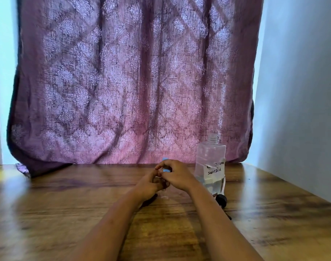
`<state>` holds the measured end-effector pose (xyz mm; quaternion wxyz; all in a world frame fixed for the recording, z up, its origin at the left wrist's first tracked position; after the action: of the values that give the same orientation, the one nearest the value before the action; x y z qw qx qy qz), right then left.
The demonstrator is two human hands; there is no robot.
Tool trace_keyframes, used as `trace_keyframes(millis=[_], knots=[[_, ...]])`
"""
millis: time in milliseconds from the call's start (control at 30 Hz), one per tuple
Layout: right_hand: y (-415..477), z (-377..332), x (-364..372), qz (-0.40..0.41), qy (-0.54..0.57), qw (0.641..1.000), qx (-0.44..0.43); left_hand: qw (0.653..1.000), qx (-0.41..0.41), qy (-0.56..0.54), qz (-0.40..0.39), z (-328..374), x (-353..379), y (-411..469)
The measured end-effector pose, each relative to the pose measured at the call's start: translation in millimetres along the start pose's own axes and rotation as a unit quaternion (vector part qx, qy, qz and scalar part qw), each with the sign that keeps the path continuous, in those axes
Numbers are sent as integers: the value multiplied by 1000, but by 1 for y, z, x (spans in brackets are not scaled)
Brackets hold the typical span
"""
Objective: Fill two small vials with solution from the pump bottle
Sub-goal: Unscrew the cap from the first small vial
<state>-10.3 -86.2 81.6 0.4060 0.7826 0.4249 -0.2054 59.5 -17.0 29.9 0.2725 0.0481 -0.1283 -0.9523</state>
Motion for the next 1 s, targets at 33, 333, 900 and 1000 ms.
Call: trace_keyframes(millis=[33, 333, 900, 1000], knots=[[0, 0, 0, -1, 5, 1000, 1, 1000, 0, 0, 0, 0, 0, 0], [0, 9, -2, 21, -104, 994, 3, 1000, 6, 17, -4, -1, -1, 4], [-5, 2, -5, 32, -240, 970, -13, 998, -4, 65, 19, 2, -4, 0], [-4, 2, -7, 37, -225, 974, -1, 998, -13, 51, 16, 1, -3, -1]])
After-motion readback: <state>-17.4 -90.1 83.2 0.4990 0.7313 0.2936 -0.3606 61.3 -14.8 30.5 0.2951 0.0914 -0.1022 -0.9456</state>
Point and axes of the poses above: each hand's wrist, its own y-axis towards the middle knuckle, its own x-axis out of the palm, z = x × y, the point moved 6 cm from there along y, towards the middle knuckle, and after that the axes turned 6 degrees about -y, right-handed, at the moved point
